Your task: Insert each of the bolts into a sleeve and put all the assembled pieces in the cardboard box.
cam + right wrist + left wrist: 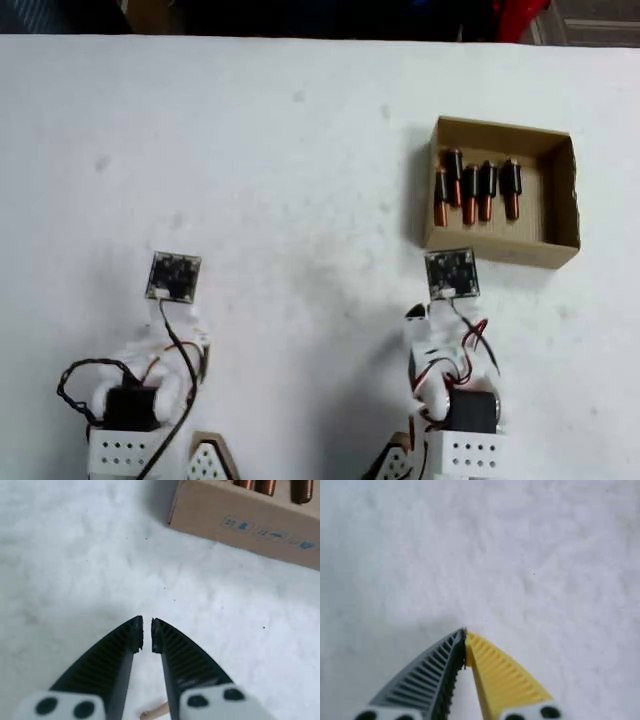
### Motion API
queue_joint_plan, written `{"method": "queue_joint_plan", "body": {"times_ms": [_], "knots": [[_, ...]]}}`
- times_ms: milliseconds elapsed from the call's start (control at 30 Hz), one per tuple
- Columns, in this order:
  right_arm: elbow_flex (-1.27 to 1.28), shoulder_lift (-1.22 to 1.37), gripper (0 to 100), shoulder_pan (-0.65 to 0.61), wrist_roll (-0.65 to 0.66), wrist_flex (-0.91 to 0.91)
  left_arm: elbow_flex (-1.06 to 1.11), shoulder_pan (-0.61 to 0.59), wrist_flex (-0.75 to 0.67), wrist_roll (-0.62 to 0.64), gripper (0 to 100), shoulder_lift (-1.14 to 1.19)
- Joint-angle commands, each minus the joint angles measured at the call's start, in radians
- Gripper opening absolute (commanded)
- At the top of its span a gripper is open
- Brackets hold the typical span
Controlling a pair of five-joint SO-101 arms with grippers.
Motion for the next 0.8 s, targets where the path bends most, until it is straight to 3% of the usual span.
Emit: {"method": "queue_joint_plan", "body": {"times_ms": [0, 400, 767], "knots": [[0.009, -0.004, 2.1, -0.004, -0.038, -0.010, -0.003, 0.012, -0.026, -0.006, 2, -0.004], [0.009, -0.004, 2.1, -0.008, -0.112, 0.143, -0.003, 0.012, -0.026, -0.003, 2, -0.004], [0.009, -0.004, 1.7, -0.114, -0.112, 0.168, -0.003, 0.012, -0.026, -0.003, 2, -0.004]]}}
